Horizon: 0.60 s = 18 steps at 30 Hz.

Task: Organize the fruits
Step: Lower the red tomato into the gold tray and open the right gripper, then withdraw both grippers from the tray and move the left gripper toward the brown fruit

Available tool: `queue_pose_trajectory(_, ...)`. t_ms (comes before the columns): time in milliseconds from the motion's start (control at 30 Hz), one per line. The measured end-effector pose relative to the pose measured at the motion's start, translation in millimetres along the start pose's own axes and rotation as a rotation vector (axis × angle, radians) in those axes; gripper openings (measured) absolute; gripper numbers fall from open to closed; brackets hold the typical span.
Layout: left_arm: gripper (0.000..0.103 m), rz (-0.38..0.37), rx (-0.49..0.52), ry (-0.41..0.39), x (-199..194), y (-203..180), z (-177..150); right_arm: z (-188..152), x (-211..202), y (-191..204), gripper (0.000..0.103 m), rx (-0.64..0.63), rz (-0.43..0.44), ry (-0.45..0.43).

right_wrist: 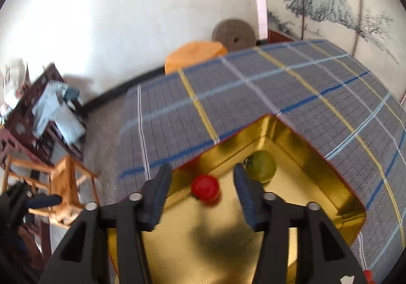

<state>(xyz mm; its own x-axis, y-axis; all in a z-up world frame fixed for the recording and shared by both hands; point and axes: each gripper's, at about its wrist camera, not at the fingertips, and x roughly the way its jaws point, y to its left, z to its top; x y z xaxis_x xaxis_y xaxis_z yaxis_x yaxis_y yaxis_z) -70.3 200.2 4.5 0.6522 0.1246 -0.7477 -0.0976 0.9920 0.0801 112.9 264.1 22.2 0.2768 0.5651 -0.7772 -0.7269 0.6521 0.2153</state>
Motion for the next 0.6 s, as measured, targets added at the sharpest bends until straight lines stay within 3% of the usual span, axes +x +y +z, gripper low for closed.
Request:
queue_pose_trajectory(300,0.097,0.04,0.052,-0.017,-13.0,-18.2,0.7,-22.1,-88.0,11.6,0.07,0.036,0.036,-0.214)
queue_pose_trajectory(467,0.097,0.046,0.107,-0.045,-23.3,-34.5,2.2,-73.7,-162.3,15.7,0.08,0.06,-0.007,-0.341)
queue_pose_trajectory(600,0.097,0.042,0.158,-0.065,-30.9,-52.1,5.0,-130.2,-219.4,6.5,0.084,0.108,-0.135,-0.381)
